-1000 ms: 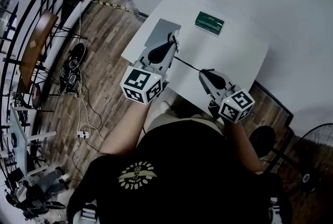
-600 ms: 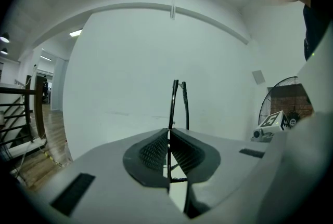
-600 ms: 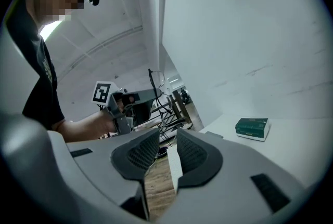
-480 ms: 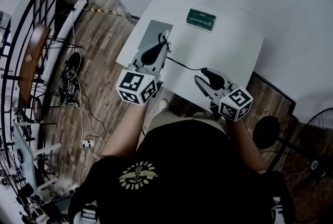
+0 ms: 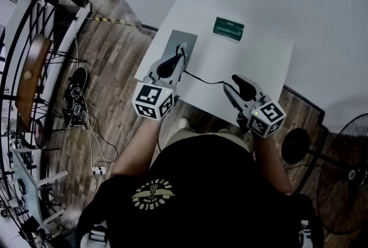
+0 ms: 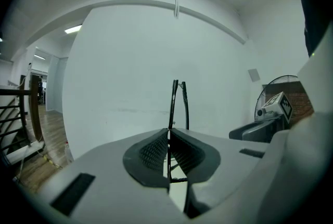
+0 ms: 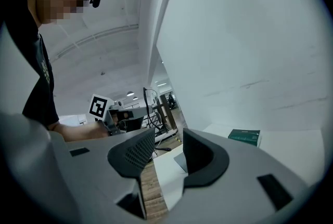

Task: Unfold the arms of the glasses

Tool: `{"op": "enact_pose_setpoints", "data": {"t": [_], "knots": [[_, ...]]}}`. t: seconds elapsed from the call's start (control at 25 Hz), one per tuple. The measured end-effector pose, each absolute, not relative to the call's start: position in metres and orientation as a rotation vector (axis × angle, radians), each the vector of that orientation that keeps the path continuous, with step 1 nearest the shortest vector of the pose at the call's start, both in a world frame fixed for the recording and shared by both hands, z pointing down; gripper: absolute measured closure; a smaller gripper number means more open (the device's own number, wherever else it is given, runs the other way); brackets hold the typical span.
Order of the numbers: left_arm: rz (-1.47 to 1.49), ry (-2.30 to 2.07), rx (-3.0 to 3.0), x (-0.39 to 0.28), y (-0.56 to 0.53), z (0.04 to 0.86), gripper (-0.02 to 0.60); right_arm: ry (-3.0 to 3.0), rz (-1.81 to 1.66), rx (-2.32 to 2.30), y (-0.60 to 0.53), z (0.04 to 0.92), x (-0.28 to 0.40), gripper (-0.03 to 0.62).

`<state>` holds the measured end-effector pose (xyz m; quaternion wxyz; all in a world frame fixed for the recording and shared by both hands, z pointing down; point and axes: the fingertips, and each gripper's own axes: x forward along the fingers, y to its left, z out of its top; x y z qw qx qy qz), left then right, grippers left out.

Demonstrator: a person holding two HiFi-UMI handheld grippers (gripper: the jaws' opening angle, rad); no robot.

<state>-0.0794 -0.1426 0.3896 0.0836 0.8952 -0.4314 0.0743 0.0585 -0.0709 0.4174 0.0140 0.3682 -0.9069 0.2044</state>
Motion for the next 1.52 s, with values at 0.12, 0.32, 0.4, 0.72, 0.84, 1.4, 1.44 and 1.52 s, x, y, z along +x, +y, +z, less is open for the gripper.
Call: {"op": "enact_pose_setpoints", "data": {"t": [0.12,0.32,0.4,0.72,0.84,1.4,1.44,1.52], "knots": [[0.225,-1.273,2.688,-0.099,-0.143,0.392,0.561,-2.827,0.601,1.146,-0.076,0.411,0.033,0.442],[0.249,-1.248,2.708,-0.130,-0.143,0.398,0.561,-2.841,0.559,1.153,-0.083,0.401,-0.010,0.442],[0.259,-1.240,2.717,-0.142,-0.142,0.399,0.561,-2.845,0.553,1.148,-0.085,0.399,-0.027,0.442],[0.327,-1.194,2.767,-0.173,-0.134,0.410,0.561,-2.875,0.529,1.095,-0.090,0.394,-0.090,0.442],[0.350,-1.172,2.774,-0.181,-0.128,0.416,0.561,-2.891,0.514,1.065,-0.089,0.391,-0.112,0.442],[0.442,-1.053,2.887,-0.175,-0.100,0.428,0.561,-2.898,0.507,1.004,-0.085,0.389,-0.168,0.444],[0.446,-1.040,2.899,-0.172,-0.098,0.430,0.561,-2.896,0.508,1.007,-0.085,0.389,-0.169,0.445],[0.448,-1.014,2.921,-0.167,-0.095,0.434,0.561,-2.885,0.504,1.024,-0.085,0.390,-0.168,0.475]]}}
